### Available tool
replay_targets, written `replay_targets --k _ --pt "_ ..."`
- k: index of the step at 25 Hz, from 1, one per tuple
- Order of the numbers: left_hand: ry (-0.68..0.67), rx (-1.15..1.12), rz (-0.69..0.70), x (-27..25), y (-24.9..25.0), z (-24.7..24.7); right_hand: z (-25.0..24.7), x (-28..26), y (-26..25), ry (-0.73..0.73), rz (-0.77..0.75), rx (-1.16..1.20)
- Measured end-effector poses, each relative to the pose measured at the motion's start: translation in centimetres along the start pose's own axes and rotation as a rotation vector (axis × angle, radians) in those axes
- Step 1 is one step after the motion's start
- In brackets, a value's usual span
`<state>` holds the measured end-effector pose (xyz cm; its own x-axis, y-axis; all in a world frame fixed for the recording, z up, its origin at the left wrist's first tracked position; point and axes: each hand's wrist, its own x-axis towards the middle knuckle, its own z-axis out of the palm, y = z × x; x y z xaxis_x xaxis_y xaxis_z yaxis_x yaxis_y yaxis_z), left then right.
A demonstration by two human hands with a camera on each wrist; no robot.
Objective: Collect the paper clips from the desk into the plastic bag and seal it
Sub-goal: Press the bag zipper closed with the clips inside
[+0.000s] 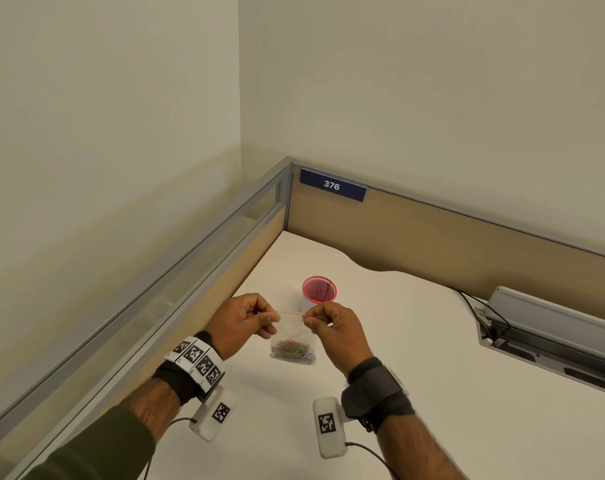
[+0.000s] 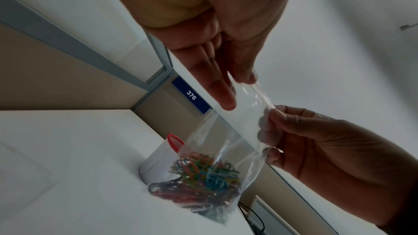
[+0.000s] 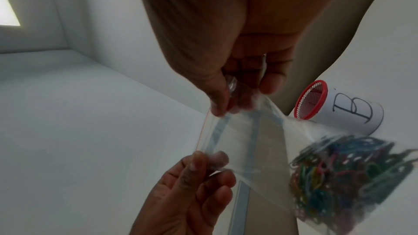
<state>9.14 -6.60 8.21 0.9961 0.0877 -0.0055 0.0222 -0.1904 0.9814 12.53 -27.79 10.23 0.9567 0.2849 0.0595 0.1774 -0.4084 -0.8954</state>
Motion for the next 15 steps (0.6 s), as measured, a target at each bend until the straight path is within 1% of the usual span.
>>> replay_targets --k 3,5,6,7,8,10,12,13,15 --pt "-0.019 0.045 0.031 0.2 -0.8 -0.7 0.8 0.0 -0.7 0.007 -0.001 -0.004" --pt "-0.004 0.063 0.056 0.3 -1.2 -0.9 1.5 0.2 -1.1 -0.014 0.001 0.013" --pt "0.019 0.038 0.047 0.4 -1.6 -0.9 1.8 0.4 -1.2 -0.015 -0.002 0.031" --pt "0.049 0.001 0.009 0.5 -2.1 -0.7 2.1 0.5 -1.3 -0.009 -0.001 0.053" --pt "0.079 -0.025 -0.066 0.7 -2.8 -0.5 2.3 0.7 -1.4 -0.002 0.002 0.083" --pt "0.073 -0.042 -0.292 1.2 -4.3 -0.3 2.6 0.9 -1.5 0.010 0.005 0.124" --pt "-0.009 -0.041 -0.529 1.4 -5.0 -0.2 2.8 0.7 -1.6 0.018 0.008 0.123" --pt "-0.060 -0.061 -0.619 1.5 -5.1 -0.2 2.8 0.6 -1.6 0.023 0.009 0.125" --pt "-0.157 -0.175 -0.729 1.6 -5.2 0.0 2.9 0.5 -1.6 0.014 0.009 0.150"
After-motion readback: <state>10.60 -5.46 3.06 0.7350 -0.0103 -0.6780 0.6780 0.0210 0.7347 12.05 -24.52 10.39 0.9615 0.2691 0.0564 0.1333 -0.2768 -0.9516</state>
